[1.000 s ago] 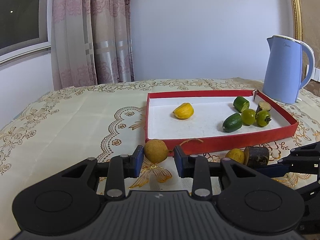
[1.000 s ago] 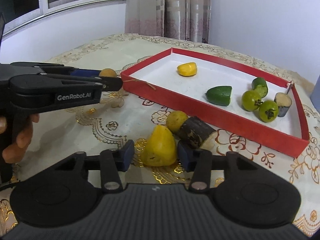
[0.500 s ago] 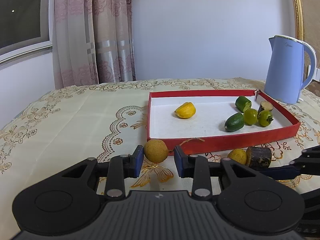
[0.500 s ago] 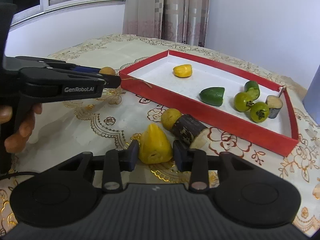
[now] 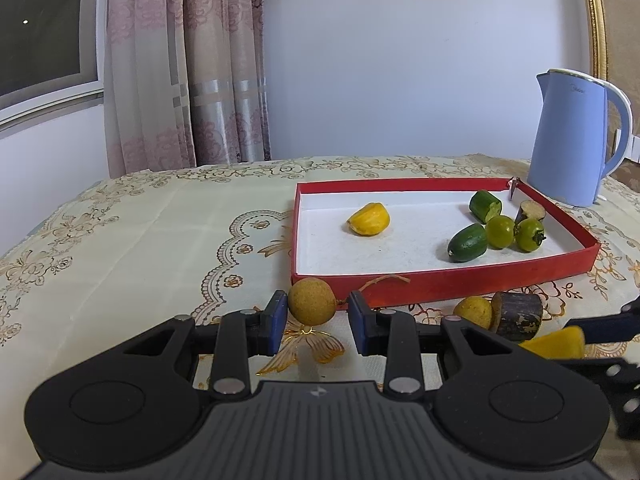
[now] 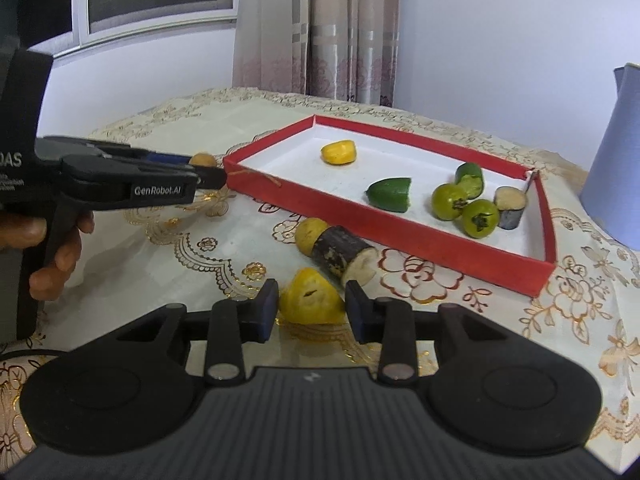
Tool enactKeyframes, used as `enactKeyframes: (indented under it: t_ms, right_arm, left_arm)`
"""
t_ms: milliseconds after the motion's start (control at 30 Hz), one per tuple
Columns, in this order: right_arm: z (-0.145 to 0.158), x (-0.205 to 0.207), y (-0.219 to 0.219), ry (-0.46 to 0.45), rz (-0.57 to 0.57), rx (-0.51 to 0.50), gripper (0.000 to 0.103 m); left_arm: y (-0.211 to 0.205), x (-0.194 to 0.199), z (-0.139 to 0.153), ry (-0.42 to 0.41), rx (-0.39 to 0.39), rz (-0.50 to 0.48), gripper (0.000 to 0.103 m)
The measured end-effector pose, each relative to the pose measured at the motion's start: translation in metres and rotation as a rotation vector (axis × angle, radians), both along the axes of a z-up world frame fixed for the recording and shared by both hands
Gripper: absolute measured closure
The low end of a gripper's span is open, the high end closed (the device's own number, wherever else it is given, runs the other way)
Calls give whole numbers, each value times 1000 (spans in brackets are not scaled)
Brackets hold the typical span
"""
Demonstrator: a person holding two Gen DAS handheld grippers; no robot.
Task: Organize fruits
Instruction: 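Grasp the yellow pepper piece with the right gripper while the left holds the tan fruit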
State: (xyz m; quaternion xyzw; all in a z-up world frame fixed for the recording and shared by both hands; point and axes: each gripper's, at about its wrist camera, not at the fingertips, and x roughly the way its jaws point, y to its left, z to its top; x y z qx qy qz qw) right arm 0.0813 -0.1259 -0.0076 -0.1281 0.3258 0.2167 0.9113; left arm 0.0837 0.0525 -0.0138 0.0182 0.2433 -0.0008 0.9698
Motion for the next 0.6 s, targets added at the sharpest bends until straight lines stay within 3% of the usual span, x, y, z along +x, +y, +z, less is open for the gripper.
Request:
enactKeyframes:
  t_ms: [600]
  right_arm:
    - [16, -7, -25, -43, -47, 38, 70]
  left_arm:
    - [-6, -1, 3, 3, -1, -17, 71]
